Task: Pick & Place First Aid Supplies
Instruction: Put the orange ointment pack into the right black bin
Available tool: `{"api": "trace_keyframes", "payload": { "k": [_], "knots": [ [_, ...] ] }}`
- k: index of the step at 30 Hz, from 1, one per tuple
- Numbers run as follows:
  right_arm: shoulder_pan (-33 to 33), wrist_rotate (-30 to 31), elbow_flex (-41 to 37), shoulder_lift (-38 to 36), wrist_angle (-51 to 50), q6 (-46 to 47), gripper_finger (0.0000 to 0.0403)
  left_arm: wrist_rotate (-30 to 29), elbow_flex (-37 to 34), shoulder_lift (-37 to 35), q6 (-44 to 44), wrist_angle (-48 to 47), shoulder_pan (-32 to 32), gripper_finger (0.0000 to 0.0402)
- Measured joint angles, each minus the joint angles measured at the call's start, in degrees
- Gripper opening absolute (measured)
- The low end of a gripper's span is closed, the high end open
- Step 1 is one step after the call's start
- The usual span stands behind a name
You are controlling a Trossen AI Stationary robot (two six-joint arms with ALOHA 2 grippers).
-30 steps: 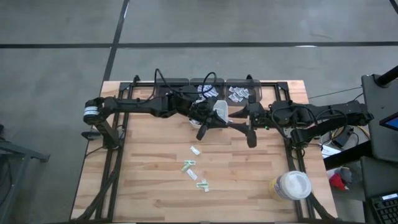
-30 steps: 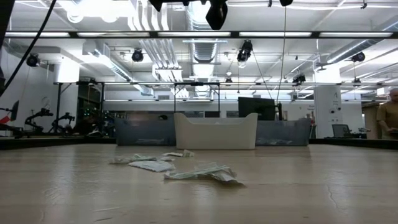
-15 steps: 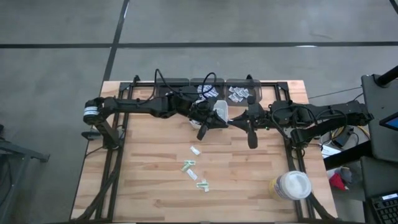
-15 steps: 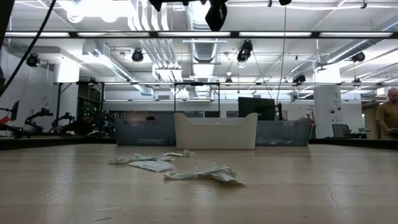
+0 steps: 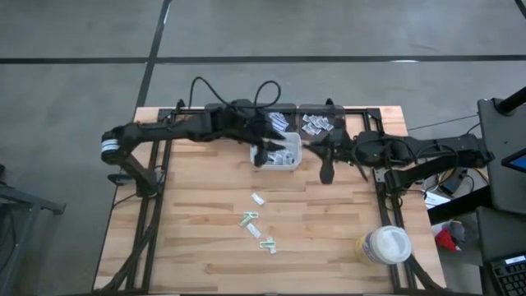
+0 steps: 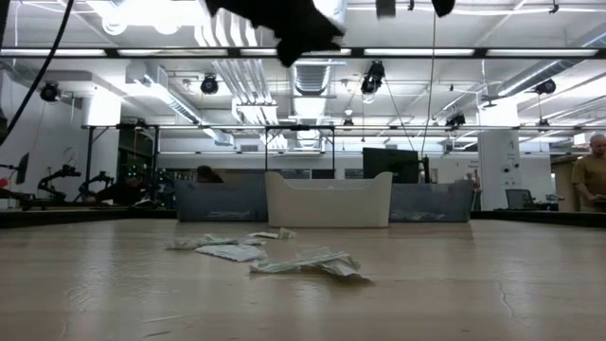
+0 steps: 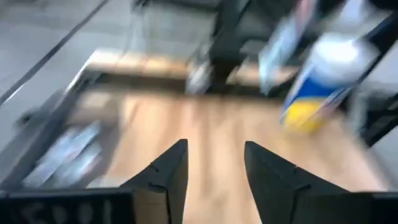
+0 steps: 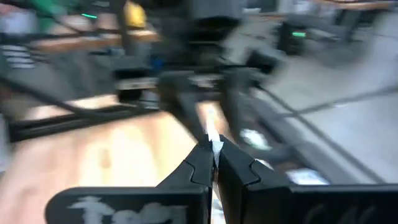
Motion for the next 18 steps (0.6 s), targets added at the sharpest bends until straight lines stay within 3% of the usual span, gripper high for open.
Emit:
{"api": "trace_keyframes", "payload": {
  "k": [4, 8, 13, 18],
  "knots": [
    [-4.74, 5.86, 0.00, 0.33, -6.31, 0.25, 0.0008, -9.47, -0.08, -2.50, 5.06, -14.78, 2.74, 0.0157],
    [-12.36, 5.63, 0.41, 2.16, -15.41, 4.03, 0.0008, -18.08, -1.36, -3.65, 9.18, -24.61, 5.13, 0.0155],
    [-22.29, 1.48, 7.08, 9.23, -26.86, 4.91, 0.0008, -17.43, -7.68, -5.25, 10.94, -25.01, 8.67, 0.0154],
    [-29.70, -1.74, 16.97, 19.10, -39.18, -0.01, 0.0008, -10.31, -16.21, -7.38, 9.55, -18.38, 12.67, 0.0151]
  ]
}}
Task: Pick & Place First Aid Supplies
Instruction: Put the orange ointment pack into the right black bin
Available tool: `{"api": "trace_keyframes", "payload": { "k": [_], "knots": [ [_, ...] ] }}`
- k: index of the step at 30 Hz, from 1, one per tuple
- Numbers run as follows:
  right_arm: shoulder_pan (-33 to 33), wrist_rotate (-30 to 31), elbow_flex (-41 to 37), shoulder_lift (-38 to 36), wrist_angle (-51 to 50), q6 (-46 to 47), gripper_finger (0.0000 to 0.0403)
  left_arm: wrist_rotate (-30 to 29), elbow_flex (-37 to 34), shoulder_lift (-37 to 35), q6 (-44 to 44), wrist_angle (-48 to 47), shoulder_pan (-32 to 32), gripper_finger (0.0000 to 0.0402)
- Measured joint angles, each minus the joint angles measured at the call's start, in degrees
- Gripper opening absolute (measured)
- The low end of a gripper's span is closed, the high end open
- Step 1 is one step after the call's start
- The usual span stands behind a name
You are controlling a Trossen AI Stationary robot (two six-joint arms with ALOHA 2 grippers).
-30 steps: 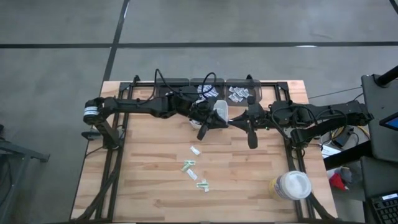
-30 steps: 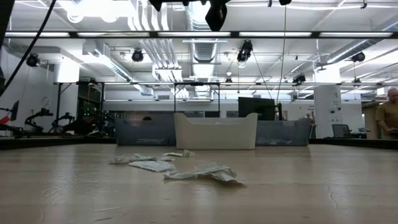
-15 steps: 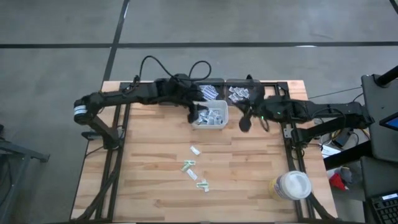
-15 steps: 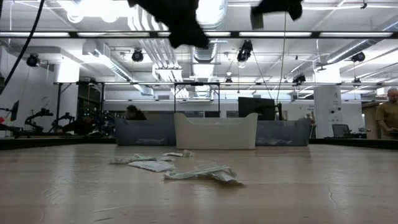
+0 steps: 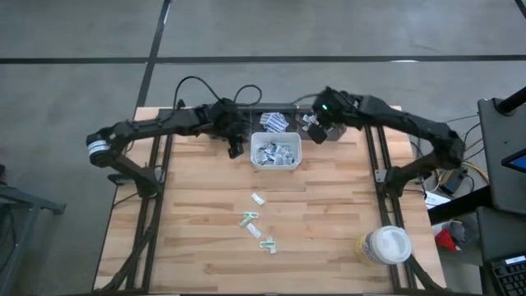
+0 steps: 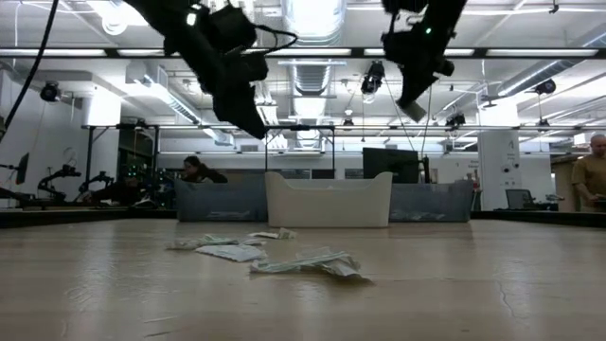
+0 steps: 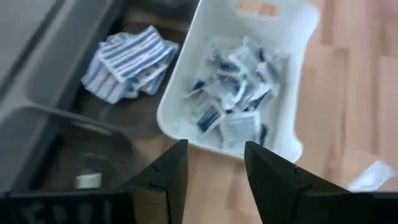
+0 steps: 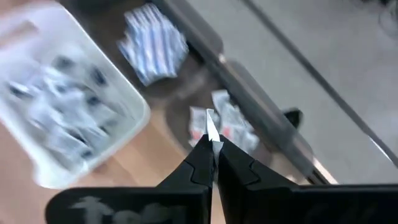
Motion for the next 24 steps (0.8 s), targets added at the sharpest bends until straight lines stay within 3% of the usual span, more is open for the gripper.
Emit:
{"api": "trace_keyframes", "payload": {
  "k": [4, 8, 24],
  "knots": [
    [-4.32, -2.96, 6.73, 7.60, -7.81, -2.77, 0.0008, 6.17, -6.92, -2.68, -1.98, 7.68, 2.62, 0.0149],
    [-7.76, -7.17, 10.43, 13.86, -11.95, -5.05, 0.0008, 8.38, -13.60, -6.77, -3.94, 16.88, 4.71, 0.0149],
    [-12.95, -9.05, 11.20, 27.01, -13.62, -7.83, 0.0008, 11.78, -39.44, -28.68, -18.05, 45.66, 10.32, 0.0149]
  ]
}}
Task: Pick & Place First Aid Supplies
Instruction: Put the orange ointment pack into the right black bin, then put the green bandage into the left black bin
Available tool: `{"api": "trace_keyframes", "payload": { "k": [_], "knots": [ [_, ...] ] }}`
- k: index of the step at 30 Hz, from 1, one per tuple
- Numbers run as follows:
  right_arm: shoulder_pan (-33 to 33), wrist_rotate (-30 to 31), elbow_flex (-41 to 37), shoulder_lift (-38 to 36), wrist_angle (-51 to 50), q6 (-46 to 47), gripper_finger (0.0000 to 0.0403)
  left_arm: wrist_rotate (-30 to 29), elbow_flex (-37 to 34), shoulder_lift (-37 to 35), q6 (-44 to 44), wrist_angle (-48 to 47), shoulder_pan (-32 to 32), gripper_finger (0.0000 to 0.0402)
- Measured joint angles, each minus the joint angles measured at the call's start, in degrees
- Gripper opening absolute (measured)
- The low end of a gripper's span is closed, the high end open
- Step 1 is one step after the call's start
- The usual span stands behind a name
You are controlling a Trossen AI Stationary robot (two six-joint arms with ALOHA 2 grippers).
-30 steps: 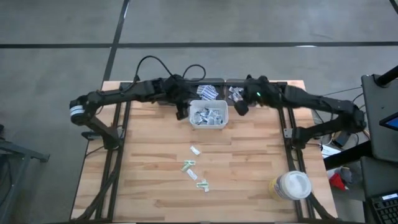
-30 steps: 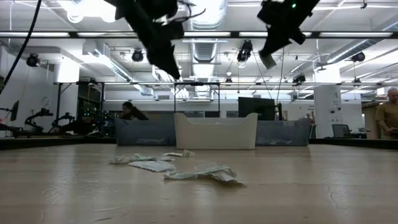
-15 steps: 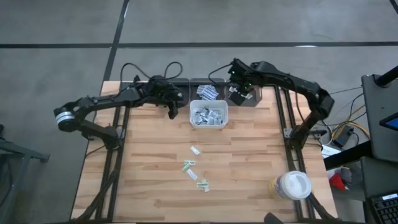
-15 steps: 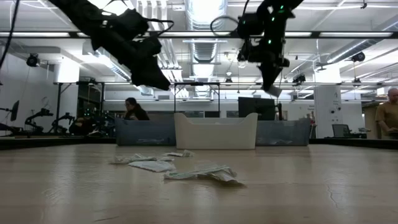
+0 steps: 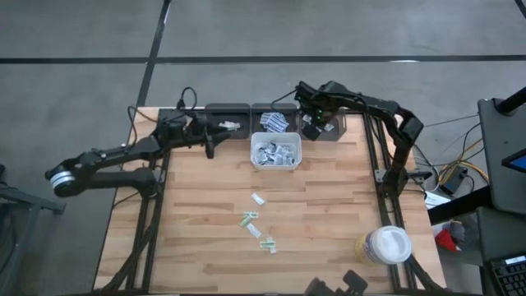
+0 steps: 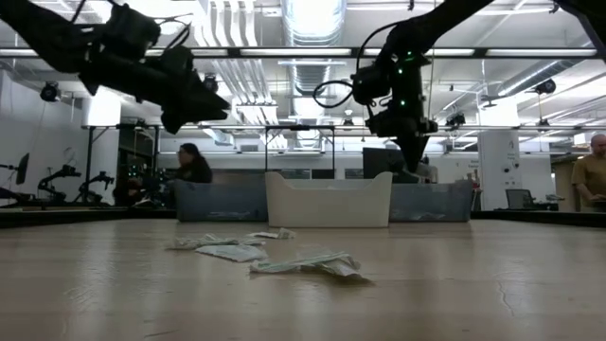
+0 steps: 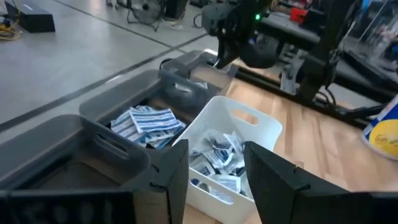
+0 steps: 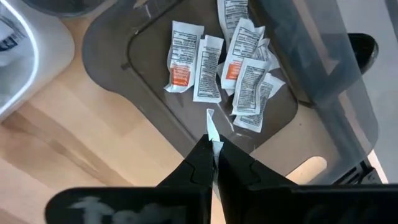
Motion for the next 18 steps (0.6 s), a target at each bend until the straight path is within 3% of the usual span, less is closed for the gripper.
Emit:
{"api": "trace_keyframes", "payload": {
  "k": [9, 18],
  "knots": [
    [-0.76, 0.47, -0.09, 0.93, 3.53, -0.25, 0.0015, 0.01, -5.68, -5.44, -2.37, 1.48, 0.19, 0.0149],
    [-0.92, 0.48, -0.10, 0.78, 4.23, -0.96, 0.0094, 2.84, -6.51, -5.55, -3.56, 1.09, 0.17, 0.0149]
  ]
}}
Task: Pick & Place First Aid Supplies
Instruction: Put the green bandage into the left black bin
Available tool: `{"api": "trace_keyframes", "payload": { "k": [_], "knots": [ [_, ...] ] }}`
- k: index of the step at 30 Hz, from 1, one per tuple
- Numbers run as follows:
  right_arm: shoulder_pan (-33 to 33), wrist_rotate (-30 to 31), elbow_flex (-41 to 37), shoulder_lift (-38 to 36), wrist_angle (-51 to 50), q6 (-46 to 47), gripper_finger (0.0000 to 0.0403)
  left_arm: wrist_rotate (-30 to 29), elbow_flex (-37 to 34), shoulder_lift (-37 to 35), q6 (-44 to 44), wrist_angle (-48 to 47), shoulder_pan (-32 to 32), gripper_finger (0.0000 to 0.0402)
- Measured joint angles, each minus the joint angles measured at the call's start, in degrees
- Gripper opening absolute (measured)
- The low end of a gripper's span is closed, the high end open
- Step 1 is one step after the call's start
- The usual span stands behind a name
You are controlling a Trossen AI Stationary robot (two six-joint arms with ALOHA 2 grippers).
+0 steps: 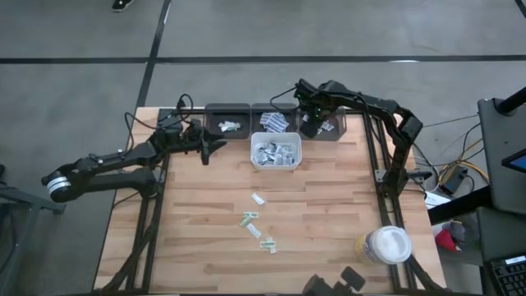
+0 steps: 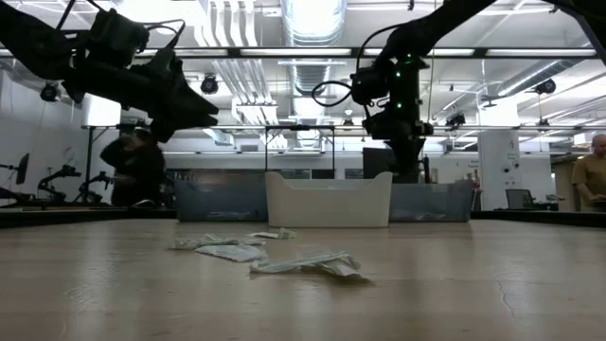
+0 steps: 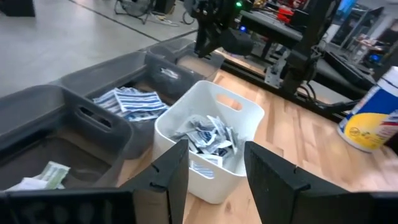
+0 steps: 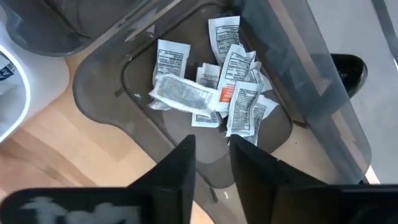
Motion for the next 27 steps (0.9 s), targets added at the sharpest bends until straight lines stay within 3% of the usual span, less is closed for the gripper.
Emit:
{"api": "trace_keyframes", "payload": {
  "k": [6, 13, 20, 27],
  "knots": [
    [0.34, -0.18, 2.16, -0.59, -2.04, 3.55, 0.0127, 0.75, 0.00, 0.00, 0.11, -0.01, 0.00, 0.0149],
    [2.89, -3.32, 3.75, -5.29, -2.96, 6.18, 0.0122, 0.75, 0.00, 0.02, 0.15, -0.27, 0.00, 0.0149],
    [9.32, -6.10, 1.79, -14.38, -1.22, 3.71, 0.0102, 1.28, 0.00, 0.04, 0.04, -2.59, -0.24, 0.0149],
    [16.51, -6.27, -7.63, -29.47, 9.89, 3.76, 0.0083, 2.10, 0.00, 0.04, 0.25, -4.07, -3.37, 0.0149]
  ]
}}
